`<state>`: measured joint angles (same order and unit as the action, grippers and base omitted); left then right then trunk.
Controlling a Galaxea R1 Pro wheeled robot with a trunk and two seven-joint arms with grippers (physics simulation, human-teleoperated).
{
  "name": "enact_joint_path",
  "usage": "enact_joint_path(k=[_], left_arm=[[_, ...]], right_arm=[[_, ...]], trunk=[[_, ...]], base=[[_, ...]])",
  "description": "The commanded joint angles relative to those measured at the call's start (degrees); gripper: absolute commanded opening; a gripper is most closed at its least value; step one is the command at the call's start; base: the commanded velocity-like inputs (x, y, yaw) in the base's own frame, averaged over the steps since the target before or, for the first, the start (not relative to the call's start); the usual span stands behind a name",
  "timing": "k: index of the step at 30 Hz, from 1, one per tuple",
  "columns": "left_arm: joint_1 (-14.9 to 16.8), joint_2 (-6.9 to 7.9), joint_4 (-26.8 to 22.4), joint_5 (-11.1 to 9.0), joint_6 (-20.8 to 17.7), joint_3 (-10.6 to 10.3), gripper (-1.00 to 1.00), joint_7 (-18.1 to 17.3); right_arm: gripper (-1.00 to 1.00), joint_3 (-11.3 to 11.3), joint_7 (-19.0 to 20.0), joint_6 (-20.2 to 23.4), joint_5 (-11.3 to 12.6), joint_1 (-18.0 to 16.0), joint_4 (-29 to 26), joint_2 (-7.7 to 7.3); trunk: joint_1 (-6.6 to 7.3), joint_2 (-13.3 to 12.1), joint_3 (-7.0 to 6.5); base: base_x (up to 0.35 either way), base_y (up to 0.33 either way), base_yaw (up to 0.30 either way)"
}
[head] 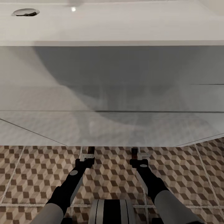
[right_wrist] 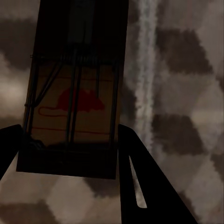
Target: Take the four mousetraps from the cabinet in the bathroom and place them on the bathroom floor. Make sure all four end up on the same floor surface, and ensure that at least two of them are either under or directly next to the same bathroom sink.
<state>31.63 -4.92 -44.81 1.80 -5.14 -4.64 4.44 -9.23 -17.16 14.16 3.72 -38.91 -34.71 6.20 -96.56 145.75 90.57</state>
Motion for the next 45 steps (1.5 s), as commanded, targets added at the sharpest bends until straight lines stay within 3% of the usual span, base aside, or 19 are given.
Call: enact_joint_path(k=[1, 34, 45], left_arm=[[0.0, -0.02, -0.2, 0.4, -0.4, -0.2, -1.0, 0.7], [0.0, -0.07, 0.7, 0.2, -0.1, -0.4, -1.0, 0.8], [0.0, 0.07, 5.0, 0.1, 1.7, -0.3, -1.0, 0.7]], right_arm=[[-1.0, -0.3, -0.5, 0.3, 0.5, 0.0, -0.1, -0.05], [-1.0, -0.3, -0.2, 0.2, 0.8, 0.0, 0.2, -0.14], [-1.0, 0.0, -0.2, -6.2, 0.5, -0.6, 7.9, -0.19]], trunk=[[0.01, 0.0, 0.03], [0.01, 0.0, 0.03], [0.01, 0.0, 0.03]], base=[[0.0, 0.0, 0.0], [0.047, 0.0, 0.0], [0.0, 0.0, 0.0]])
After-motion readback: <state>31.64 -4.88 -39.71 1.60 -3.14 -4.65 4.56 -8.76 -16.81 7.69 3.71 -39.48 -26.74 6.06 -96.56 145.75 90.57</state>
